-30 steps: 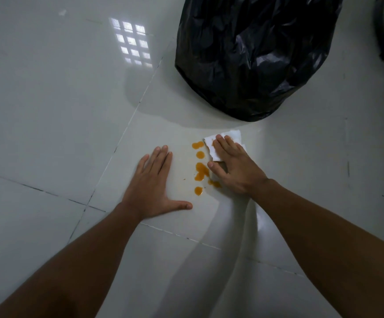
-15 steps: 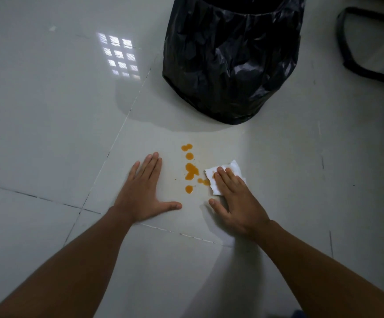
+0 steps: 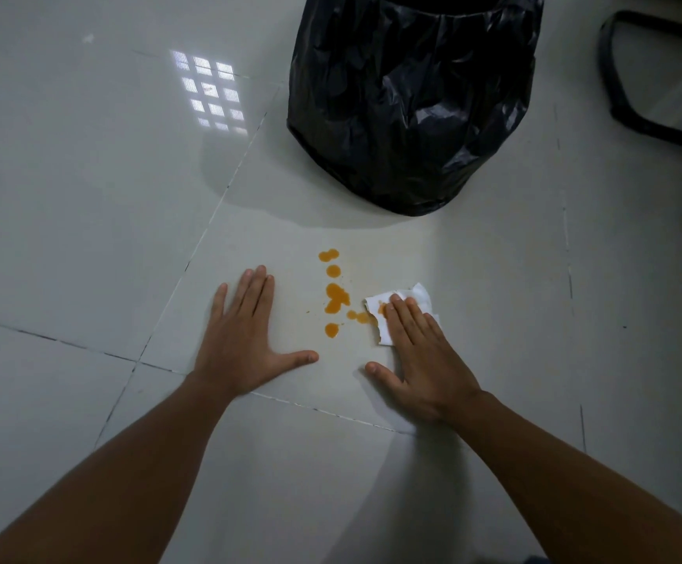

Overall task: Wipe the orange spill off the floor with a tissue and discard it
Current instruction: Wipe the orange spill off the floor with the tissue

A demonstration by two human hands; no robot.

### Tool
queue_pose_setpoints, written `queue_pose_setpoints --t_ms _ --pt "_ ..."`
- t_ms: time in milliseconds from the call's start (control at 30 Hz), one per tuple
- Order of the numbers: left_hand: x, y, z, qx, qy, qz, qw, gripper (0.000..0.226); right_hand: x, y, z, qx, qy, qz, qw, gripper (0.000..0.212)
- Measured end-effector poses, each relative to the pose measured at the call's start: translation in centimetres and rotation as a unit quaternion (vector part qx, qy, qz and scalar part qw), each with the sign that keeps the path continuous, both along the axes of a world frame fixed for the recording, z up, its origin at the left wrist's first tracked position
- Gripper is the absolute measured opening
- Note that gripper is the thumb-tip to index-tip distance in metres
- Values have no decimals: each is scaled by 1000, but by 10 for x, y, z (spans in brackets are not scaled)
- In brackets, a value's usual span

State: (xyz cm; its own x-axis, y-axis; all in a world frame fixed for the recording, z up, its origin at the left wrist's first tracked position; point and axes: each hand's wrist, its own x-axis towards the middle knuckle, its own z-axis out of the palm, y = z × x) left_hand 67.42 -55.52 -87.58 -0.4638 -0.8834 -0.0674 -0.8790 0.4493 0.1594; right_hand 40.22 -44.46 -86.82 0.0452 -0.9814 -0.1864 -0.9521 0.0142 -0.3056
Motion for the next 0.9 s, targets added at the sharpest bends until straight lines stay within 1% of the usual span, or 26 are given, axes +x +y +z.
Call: queue_pose_setpoints --t_ms 200,367,433,667,900 --pt "0 -1 1 2 -2 -3 1000 135 0 -43 4 41 -28 -3 999 97" --pt "0 -1 2 6 2 -4 1000 134 -9 -85 12 93 -79 20 992 90" --pt "1 -1 2 5 2 -3 1000 134 -11 -100 12 102 -86 31 991 89" --pt "1 -3 0 3 -1 -2 1000 134 -2 -142 6 82 -84 51 992 90" --pt "0 -3 1 11 1 2 1000 134 4 -157 5 71 -98 78 990 82"
